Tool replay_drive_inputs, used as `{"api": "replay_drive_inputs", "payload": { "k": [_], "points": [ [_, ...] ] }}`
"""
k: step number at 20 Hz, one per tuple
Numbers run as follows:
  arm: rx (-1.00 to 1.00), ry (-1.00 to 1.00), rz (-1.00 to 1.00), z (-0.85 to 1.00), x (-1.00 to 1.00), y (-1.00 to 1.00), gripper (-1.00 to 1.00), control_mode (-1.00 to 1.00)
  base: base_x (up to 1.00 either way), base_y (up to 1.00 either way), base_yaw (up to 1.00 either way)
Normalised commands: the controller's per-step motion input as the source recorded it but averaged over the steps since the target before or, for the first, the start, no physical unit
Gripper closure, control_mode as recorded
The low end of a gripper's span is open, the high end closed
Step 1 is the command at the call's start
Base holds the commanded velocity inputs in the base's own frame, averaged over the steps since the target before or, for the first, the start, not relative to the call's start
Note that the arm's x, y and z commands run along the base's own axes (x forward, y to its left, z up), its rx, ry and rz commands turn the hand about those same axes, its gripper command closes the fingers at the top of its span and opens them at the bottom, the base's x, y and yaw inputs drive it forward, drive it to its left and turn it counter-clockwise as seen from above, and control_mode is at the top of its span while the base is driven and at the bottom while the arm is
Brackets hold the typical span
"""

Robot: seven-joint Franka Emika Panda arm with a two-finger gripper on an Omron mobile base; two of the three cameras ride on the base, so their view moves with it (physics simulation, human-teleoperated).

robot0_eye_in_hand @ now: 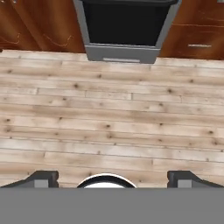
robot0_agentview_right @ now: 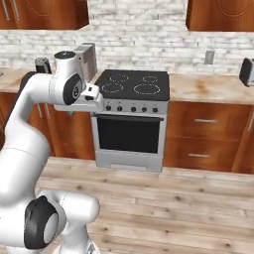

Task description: Navigate to the coffee machine.

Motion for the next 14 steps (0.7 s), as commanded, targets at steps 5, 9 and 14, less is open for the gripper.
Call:
{"api": "replay_drive_inputs", "payload": {
  "k": [5, 9, 14],
  "points": [
    [0.00, 0.00, 0.00, 0.00, 0.00, 0.00, -1.00, 1.00, 1.00, 1.00, -0.10],
    [0.00, 0.00, 0.00, 0.00, 0.00, 0.00, -1.00, 1.00, 1.00, 0.83, -0.07],
    [0.00, 0.00, 0.00, 0.00, 0.00, 0.00, -1.00, 1.00, 1.00, 0.70, -0.03]
  ]
}}
